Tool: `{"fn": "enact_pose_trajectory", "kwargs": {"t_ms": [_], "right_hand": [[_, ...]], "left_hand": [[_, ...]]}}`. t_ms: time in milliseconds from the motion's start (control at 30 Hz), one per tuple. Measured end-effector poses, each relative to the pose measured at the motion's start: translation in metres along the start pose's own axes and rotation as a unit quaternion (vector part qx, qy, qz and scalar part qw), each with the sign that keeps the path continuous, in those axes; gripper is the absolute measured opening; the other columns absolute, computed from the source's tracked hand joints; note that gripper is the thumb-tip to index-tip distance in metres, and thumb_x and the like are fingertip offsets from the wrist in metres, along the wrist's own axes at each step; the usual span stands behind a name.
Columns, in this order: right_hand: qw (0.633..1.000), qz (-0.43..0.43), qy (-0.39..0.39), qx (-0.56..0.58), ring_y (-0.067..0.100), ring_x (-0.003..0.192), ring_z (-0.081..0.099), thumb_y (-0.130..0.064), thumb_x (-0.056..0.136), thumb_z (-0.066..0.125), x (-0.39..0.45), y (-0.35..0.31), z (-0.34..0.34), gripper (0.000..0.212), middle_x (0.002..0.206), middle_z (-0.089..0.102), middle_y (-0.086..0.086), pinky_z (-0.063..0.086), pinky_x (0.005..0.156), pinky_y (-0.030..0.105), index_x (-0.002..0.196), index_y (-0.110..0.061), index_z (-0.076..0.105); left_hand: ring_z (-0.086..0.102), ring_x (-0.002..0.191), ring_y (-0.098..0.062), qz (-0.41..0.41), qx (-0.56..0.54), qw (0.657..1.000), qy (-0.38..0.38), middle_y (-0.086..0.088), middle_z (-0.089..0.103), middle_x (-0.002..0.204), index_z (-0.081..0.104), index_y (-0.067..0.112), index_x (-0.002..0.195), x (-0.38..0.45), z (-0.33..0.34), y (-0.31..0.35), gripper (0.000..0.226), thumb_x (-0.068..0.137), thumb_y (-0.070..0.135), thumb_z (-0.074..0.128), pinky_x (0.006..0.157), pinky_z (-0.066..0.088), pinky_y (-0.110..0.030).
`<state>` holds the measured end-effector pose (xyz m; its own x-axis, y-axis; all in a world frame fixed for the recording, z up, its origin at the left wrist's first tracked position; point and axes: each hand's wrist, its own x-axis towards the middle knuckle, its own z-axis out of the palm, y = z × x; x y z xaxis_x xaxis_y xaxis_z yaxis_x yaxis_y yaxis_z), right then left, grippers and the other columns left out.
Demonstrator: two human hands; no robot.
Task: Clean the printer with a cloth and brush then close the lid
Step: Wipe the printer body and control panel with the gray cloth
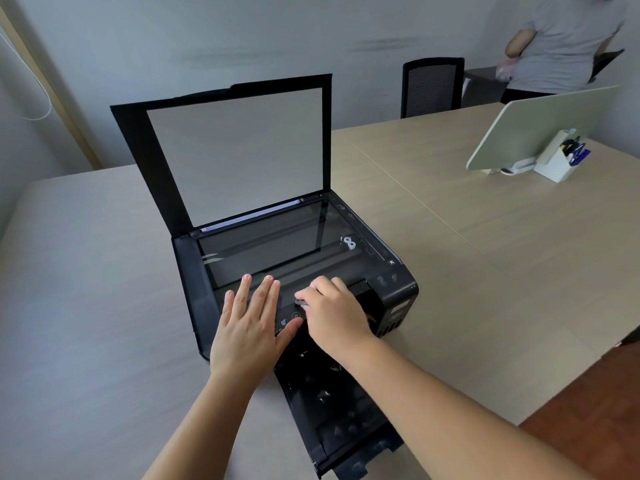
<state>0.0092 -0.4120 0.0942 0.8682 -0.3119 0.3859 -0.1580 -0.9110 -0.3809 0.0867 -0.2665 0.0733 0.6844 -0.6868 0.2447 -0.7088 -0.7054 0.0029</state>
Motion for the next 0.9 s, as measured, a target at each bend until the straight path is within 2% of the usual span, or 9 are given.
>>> {"fn": "enact_pose_trajectory", "kwargs": {"t_ms": [67, 133, 200, 400, 500, 633, 733, 833, 900], "right_hand": [[0.999, 0.028, 0.007, -0.028, 0.029, 0.078, 0.057, -0.014, 0.083, 0.052, 0.005, 0.021, -0.013, 0.025, 0.087, 0.067, 0.002, 0.052, 0.067, 0.031, 0.093, -0.02, 0.074], [0.987, 0.149, 0.006, -0.055, 0.031, 0.09, 0.054, -0.008, 0.086, 0.055, 0.012, 0.053, -0.031, 0.026, 0.097, 0.067, 0.005, 0.049, 0.073, 0.035, 0.1, -0.019, 0.073], [0.977, 0.201, -0.009, -0.067, 0.03, 0.099, 0.05, -0.009, 0.089, 0.053, 0.017, 0.063, -0.036, 0.028, 0.105, 0.065, 0.005, 0.046, 0.078, 0.035, 0.107, -0.019, 0.071], [0.996, 0.023, -0.086, 0.015, 0.027, 0.097, 0.051, -0.012, 0.086, 0.058, 0.012, -0.019, -0.002, 0.026, 0.102, 0.065, 0.004, 0.048, 0.082, 0.037, 0.106, -0.02, 0.071], [0.995, 0.081, -0.06, -0.022, 0.028, 0.099, 0.051, -0.01, 0.085, 0.056, 0.018, 0.017, -0.017, 0.03, 0.102, 0.065, 0.002, 0.046, 0.079, 0.034, 0.106, -0.023, 0.072], [0.979, 0.182, -0.039, -0.088, 0.028, 0.102, 0.049, -0.007, 0.088, 0.051, 0.025, 0.054, -0.032, 0.033, 0.107, 0.064, 0.004, 0.044, 0.078, 0.032, 0.111, -0.021, 0.07], [0.99, 0.125, -0.043, -0.038, 0.029, 0.101, 0.05, -0.007, 0.085, 0.055, 0.024, 0.01, -0.015, 0.031, 0.104, 0.064, 0.007, 0.043, 0.081, 0.032, 0.108, -0.019, 0.072], [0.994, 0.048, -0.1, 0.008, 0.025, 0.105, 0.048, -0.013, 0.088, 0.054, 0.017, -0.031, -0.001, 0.029, 0.106, 0.063, 0.005, 0.044, 0.085, 0.033, 0.111, -0.021, 0.069], [0.99, 0.068, -0.103, 0.062, 0.02, 0.106, 0.049, -0.015, 0.09, 0.054, 0.019, -0.026, -0.012, 0.027, 0.107, 0.064, 0.0, 0.045, 0.088, 0.03, 0.108, -0.025, 0.07]], "left_hand": [[0.028, 0.144, -0.032, -0.002, 0.0, 1.0, 0.001, -0.004, 0.047, 0.147, 0.045, 0.011, 0.143, 0.0, -0.001, 0.0, 0.079, 0.092, 0.067, 0.025, 0.114, 0.026, -0.05], [0.029, 0.143, -0.032, -0.002, 0.001, 1.0, 0.004, -0.004, 0.048, 0.146, 0.046, 0.01, 0.142, 0.0, -0.001, 0.0, 0.078, 0.092, 0.067, 0.026, 0.114, 0.027, -0.05], [0.03, 0.143, -0.032, 0.003, 0.004, 1.0, 0.006, -0.004, 0.048, 0.146, 0.047, 0.01, 0.142, 0.0, -0.001, 0.001, 0.078, 0.092, 0.066, 0.026, 0.114, 0.026, -0.05], [0.032, 0.142, -0.033, 0.001, 0.001, 1.0, -0.002, -0.005, 0.048, 0.146, 0.047, 0.01, 0.141, 0.0, -0.002, 0.0, 0.079, 0.095, 0.065, 0.015, 0.113, 0.027, -0.05], [0.031, 0.143, -0.032, -0.002, 0.0, 1.0, 0.002, -0.004, 0.048, 0.146, 0.048, 0.01, 0.141, 0.0, 0.0, -0.001, 0.079, 0.091, 0.067, 0.025, 0.113, 0.028, -0.049], [0.032, 0.142, -0.033, -0.002, -0.001, 1.0, 0.005, -0.004, 0.049, 0.146, 0.048, 0.01, 0.141, 0.001, -0.001, 0.0, 0.078, 0.092, 0.066, 0.026, 0.113, 0.029, -0.05], [0.032, 0.142, -0.033, -0.001, -0.002, 1.0, 0.0, -0.004, 0.048, 0.146, 0.048, 0.011, 0.141, 0.002, 0.0, 0.0, 0.077, 0.092, 0.065, 0.027, 0.113, 0.03, -0.05], [0.032, 0.142, -0.032, 0.001, -0.004, 1.0, -0.003, -0.004, 0.049, 0.146, 0.049, 0.011, 0.141, 0.002, 0.001, -0.001, 0.074, 0.09, 0.061, 0.028, 0.112, 0.032, -0.051], [0.031, 0.143, -0.032, 0.0, -0.004, 1.0, 0.0, -0.004, 0.048, 0.146, 0.048, 0.011, 0.141, 0.001, 0.001, -0.001, 0.076, 0.09, 0.063, 0.028, 0.113, 0.029, -0.05]]}}
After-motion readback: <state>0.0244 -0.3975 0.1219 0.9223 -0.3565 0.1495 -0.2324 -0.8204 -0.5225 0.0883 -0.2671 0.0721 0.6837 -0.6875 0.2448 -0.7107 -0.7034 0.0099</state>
